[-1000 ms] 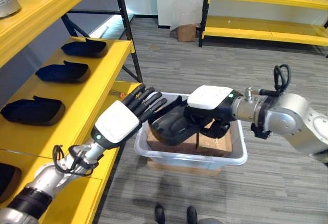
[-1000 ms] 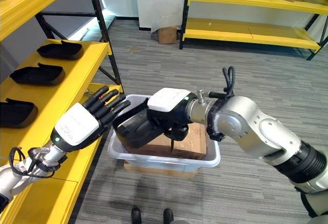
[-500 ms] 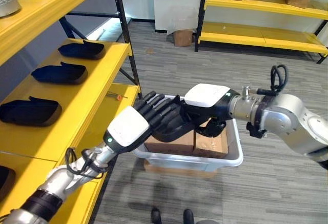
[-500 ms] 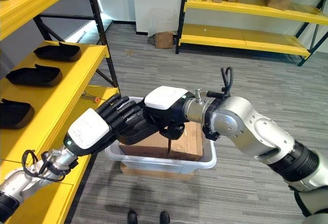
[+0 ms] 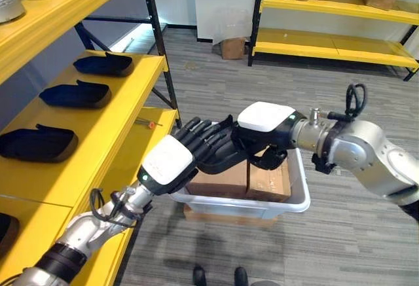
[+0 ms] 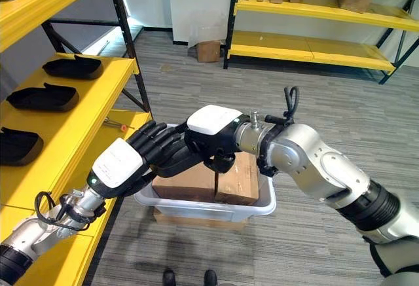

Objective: Move parts from the plastic box to the shelf.

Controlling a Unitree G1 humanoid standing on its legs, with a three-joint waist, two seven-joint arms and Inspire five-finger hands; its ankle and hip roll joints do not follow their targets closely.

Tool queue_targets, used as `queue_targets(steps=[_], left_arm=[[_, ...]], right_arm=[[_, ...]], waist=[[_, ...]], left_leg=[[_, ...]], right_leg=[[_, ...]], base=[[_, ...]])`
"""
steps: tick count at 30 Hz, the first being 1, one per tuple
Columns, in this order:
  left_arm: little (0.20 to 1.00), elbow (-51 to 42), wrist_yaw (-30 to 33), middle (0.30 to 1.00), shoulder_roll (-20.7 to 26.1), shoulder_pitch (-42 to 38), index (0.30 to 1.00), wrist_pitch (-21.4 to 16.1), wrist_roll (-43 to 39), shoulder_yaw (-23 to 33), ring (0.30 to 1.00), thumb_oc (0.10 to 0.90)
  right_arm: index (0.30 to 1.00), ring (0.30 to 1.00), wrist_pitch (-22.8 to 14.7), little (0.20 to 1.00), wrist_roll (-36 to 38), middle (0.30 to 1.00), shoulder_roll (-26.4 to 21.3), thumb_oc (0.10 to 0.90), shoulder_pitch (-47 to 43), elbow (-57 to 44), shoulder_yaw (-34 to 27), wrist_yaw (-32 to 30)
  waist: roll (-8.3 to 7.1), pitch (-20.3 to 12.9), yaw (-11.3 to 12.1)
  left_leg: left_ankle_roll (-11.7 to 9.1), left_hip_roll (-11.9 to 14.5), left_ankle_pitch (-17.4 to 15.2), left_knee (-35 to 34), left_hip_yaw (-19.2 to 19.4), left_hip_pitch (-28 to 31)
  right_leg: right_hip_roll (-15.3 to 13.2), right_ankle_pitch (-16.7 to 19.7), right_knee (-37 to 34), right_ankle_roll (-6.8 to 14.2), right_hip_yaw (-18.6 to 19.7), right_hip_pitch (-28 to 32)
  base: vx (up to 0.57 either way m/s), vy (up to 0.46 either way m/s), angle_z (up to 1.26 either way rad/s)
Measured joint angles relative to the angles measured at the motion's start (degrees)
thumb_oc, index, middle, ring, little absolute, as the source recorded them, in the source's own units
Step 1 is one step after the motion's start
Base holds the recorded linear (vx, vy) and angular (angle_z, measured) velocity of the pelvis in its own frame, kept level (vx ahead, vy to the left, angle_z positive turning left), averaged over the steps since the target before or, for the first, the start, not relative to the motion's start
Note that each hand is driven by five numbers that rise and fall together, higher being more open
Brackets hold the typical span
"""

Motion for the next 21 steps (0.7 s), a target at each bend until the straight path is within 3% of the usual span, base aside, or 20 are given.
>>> queue_targets(steps=[9, 12, 13, 21], left_arm=[[1.0, -0.3, -0.9, 1.0, -0.2, -1.2, 1.0, 1.8, -0.2, -1.9, 1.0, 0.9], [1.0, -0.5, -4.1, 1.0, -0.2, -2.5, 1.0, 4.3, -1.5, -4.0, 1.0, 0.9], [0.3, -0.5, -5.0, 0.3, -0.2, -2.6, 0.3, 4.6, -2.2, -4.4, 0.3, 0.4], [0.3, -0.3, -4.9, 0.3, -0.1, -6.8, 0.3, 6.5, -2.2, -9.3, 0.3, 0.4]], right_arm=[[0.3, 0.3, -1.4, 0.3, -0.4, 0.3, 1.8, 0.4, 1.1, 2.2, 0.0, 0.0], [0.3, 0.3, -2.6, 0.3, -1.2, 0.3, 2.3, 0.4, 1.0, 4.4, 0.5, -0.1], [0.3, 0.3, -2.7, 0.3, -1.5, 0.3, 2.3, 0.4, 1.0, 4.5, 0.7, -0.1], [0.3, 0.3, -6.8, 0.3, -2.3, 0.3, 2.8, 0.4, 0.9, 8.8, 4.7, -2.9]], waist=[[0.11, -0.1, 0.1], [0.23, -0.2, 0.2], [0.24, -0.2, 0.2], [0.38, -0.4, 0.2]], left_leg=[[0.0, 0.0, 0.0, 0.0, -0.1, 0.0], [0.0, 0.0, 0.0, 0.0, -0.1, 0.0], [0.0, 0.0, 0.0, 0.0, -0.1, 0.0], [0.0, 0.0, 0.0, 0.0, -0.3, 0.0]], right_leg=[[0.0, 0.1, 0.0, 0.0, 0.1, 0.0], [0.0, 0.1, 0.0, 0.0, 0.1, 0.0], [0.0, 0.1, 0.0, 0.0, 0.1, 0.0], [0.0, 0.1, 0.0, 0.0, 0.1, 0.0]], base=[[0.0, 0.0, 0.0], [0.0, 0.0, 0.0], [0.0, 0.0, 0.0], [0.0, 0.0, 0.0]])
